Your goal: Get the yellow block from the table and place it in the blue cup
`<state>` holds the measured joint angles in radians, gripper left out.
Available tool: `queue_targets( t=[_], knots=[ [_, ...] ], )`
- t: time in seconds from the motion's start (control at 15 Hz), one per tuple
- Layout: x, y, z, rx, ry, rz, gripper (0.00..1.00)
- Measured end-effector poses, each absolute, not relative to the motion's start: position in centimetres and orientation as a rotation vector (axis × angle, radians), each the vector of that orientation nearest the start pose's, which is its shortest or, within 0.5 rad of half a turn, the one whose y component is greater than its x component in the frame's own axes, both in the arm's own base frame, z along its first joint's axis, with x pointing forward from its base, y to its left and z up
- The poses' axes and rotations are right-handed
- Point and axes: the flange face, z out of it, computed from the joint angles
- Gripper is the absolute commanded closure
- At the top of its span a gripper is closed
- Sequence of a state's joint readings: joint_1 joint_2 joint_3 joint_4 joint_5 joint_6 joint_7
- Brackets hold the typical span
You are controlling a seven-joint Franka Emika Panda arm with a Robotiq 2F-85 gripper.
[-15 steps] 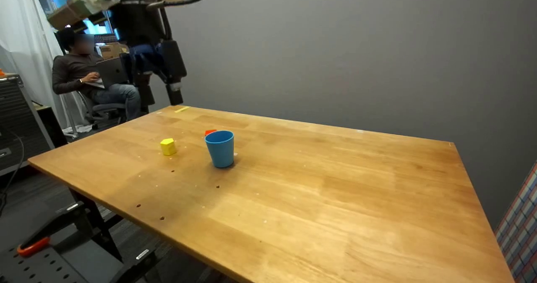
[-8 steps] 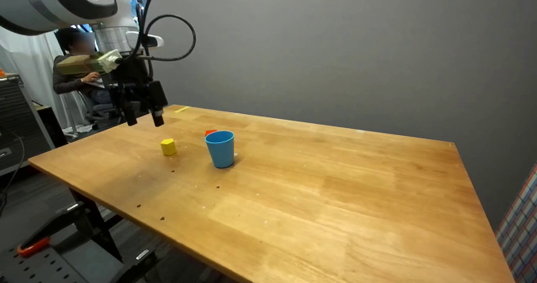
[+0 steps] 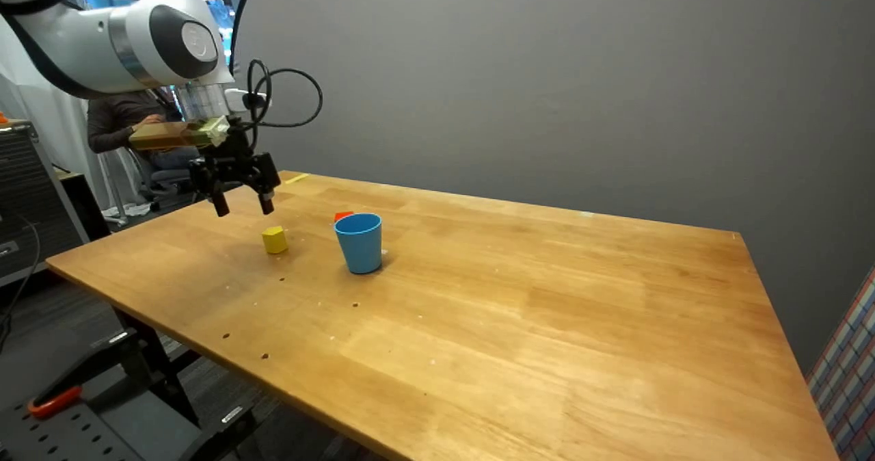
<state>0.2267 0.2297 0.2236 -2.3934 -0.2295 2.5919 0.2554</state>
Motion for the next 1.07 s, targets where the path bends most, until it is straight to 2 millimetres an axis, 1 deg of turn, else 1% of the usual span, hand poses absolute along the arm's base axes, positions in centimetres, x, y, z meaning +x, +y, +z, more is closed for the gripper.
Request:
queue_targets(
  t=[0.2, 0.4, 0.67, 0.73, 0.8, 0.93, 1.0, 1.07],
  knots=[
    [46.1, 22.7, 21.4, -3.137, -0.622, -0.025, 0.00],
    [47.4, 22.0, 20.5, -3.130, -0.633, -0.032, 0.00],
    [48.0, 21.2, 18.0, -3.121, -0.646, -0.003, 0.00],
    [47.9, 21.1, 17.4, -3.119, -0.649, 0.011, 0.25],
    [47.9, 21.2, 16.7, -3.115, -0.653, 0.020, 0.25],
    [47.8, 21.3, 15.7, -3.102, -0.661, 0.026, 0.41],
    [47.8, 21.4, 15.3, -3.096, -0.666, 0.023, 0.51],
    [47.7, 21.5, 15.1, -3.088, -0.674, 0.013, 0.58]
  ],
)
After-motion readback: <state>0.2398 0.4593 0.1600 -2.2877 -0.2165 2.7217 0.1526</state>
